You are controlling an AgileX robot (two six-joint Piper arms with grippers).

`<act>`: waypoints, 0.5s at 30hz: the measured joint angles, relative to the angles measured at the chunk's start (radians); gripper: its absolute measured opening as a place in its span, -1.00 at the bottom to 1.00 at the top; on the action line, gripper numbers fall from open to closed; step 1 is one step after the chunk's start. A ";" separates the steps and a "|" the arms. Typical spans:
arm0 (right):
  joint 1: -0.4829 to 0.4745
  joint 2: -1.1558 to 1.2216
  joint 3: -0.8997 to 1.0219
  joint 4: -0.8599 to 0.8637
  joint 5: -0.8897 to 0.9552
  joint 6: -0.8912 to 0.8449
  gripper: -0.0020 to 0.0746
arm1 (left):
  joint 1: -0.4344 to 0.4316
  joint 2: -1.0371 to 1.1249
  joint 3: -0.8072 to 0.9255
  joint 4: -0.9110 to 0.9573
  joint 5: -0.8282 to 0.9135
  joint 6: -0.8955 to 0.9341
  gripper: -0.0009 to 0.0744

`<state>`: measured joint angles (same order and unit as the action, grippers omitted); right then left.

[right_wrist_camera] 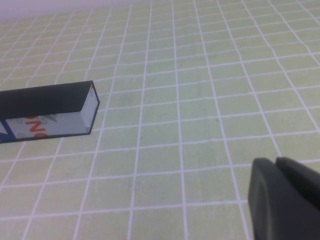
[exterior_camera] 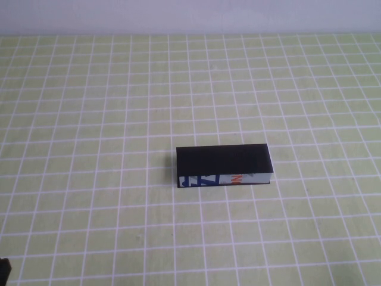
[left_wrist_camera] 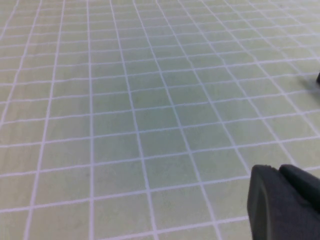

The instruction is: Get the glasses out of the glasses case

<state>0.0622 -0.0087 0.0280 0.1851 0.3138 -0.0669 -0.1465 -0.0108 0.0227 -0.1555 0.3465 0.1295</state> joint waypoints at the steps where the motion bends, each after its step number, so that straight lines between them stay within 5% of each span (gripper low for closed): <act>1: 0.000 0.000 0.000 0.000 0.000 0.000 -0.99 | 0.000 0.000 0.000 -0.037 -0.003 0.000 -0.99; 9: 0.000 0.000 0.000 0.000 0.000 0.000 -0.99 | 0.000 0.000 0.000 -0.416 -0.185 0.000 -0.99; 15: 0.000 0.000 0.000 0.000 0.000 0.000 -0.99 | 0.000 0.005 0.000 -0.525 -0.243 -0.001 -0.99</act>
<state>0.0622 -0.0087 0.0280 0.1851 0.3138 -0.0669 -0.1465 -0.0058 0.0227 -0.6804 0.1033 0.1281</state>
